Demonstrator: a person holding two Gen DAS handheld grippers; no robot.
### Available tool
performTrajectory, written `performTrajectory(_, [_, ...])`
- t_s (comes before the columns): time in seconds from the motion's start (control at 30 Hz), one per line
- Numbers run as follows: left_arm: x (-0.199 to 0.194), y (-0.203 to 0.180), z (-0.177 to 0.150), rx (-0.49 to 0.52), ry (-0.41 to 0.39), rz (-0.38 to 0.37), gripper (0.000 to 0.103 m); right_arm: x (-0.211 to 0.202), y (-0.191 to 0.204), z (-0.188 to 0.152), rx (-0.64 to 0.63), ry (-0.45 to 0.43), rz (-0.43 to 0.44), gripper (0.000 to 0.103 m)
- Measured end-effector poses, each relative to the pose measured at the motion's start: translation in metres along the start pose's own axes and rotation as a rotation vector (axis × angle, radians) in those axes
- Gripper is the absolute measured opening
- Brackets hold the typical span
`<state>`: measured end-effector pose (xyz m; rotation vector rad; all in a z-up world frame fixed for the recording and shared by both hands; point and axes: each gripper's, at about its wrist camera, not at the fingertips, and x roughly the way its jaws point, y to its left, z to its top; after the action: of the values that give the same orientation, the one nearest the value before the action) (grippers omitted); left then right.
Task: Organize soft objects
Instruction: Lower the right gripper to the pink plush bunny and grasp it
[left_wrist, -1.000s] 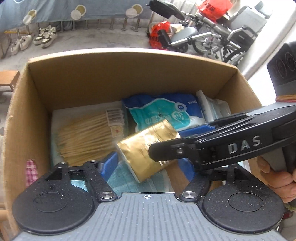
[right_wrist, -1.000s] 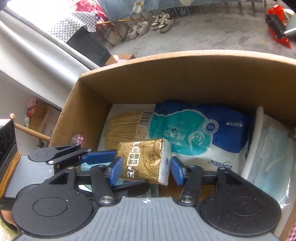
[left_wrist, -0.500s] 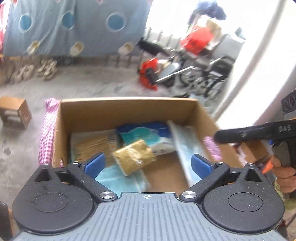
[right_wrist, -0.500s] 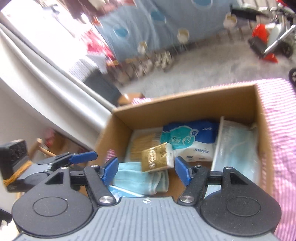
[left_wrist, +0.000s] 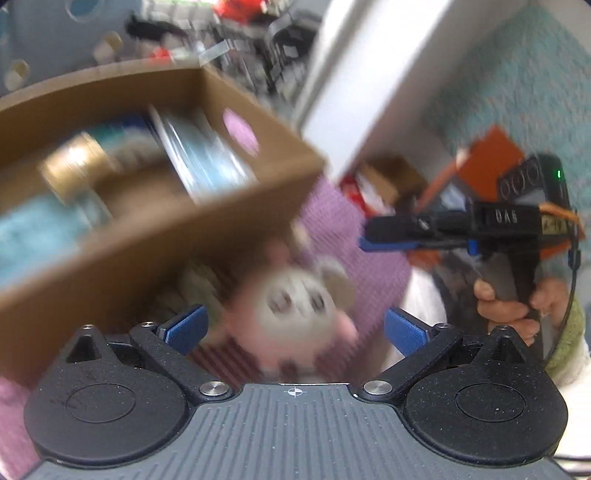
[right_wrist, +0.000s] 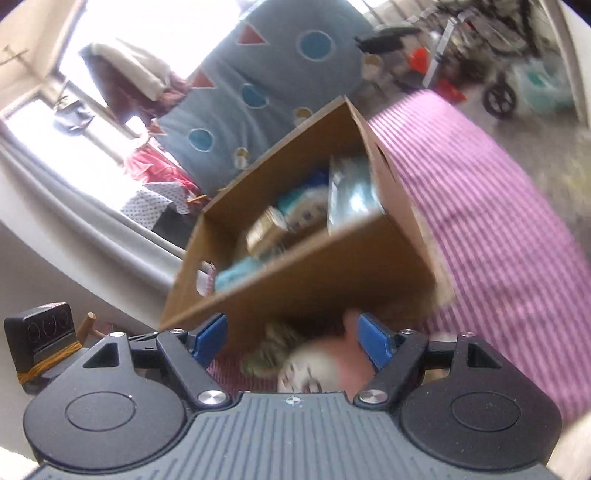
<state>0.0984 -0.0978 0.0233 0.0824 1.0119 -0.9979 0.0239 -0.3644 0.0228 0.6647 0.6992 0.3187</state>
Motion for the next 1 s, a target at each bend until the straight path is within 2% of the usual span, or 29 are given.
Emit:
performTrajectory(0.07, [0.022,-0.005,-0.009,0.015,0.057,-0.002,0.100,0.001,-0.013,-0.020,0.058,0.015,-0.011,0.080])
performTrajectory(0.17, [0.048,-0.010,-0.017,0.024,0.088,0.058,0.097,0.012,-0.028,-0.040,0.120,0.027,-0.037,0.080])
performTrajectory(0.23, [0.062,-0.009,-0.020,0.007,0.114,0.062,0.094,0.020,-0.031,-0.047,0.140,0.025,-0.074,0.080])
performTrajectory(0.3, [0.071,-0.008,-0.020,-0.013,0.116,0.051,0.093,0.029,-0.032,-0.051,0.135,0.032,-0.087,0.080])
performTrajectory(0.47, [0.084,-0.013,-0.019,0.002,0.085,0.103,0.093,0.049,-0.025,-0.053,0.081,0.070,-0.150,0.076])
performTrajectory(0.53, [0.085,-0.013,-0.018,-0.014,0.084,0.099,0.093,0.054,-0.025,-0.058,0.072,0.084,-0.169,0.072])
performTrajectory(0.63, [0.081,-0.015,-0.018,-0.019,0.085,0.077,0.093,0.058,-0.031,-0.060,0.112,0.091,-0.122,0.071])
performTrajectory(0.73, [0.069,-0.020,-0.023,-0.012,0.075,0.049,0.093,0.054,-0.028,-0.059,0.113,0.077,-0.131,0.071])
performTrajectory(0.87, [0.057,-0.032,-0.022,0.024,0.030,0.036,0.093,0.039,-0.017,-0.060,0.105,0.047,-0.152,0.071])
performTrajectory(1.0, [0.039,-0.043,-0.017,0.052,-0.034,0.021,0.093,0.017,0.001,-0.061,0.055,-0.021,-0.181,0.071])
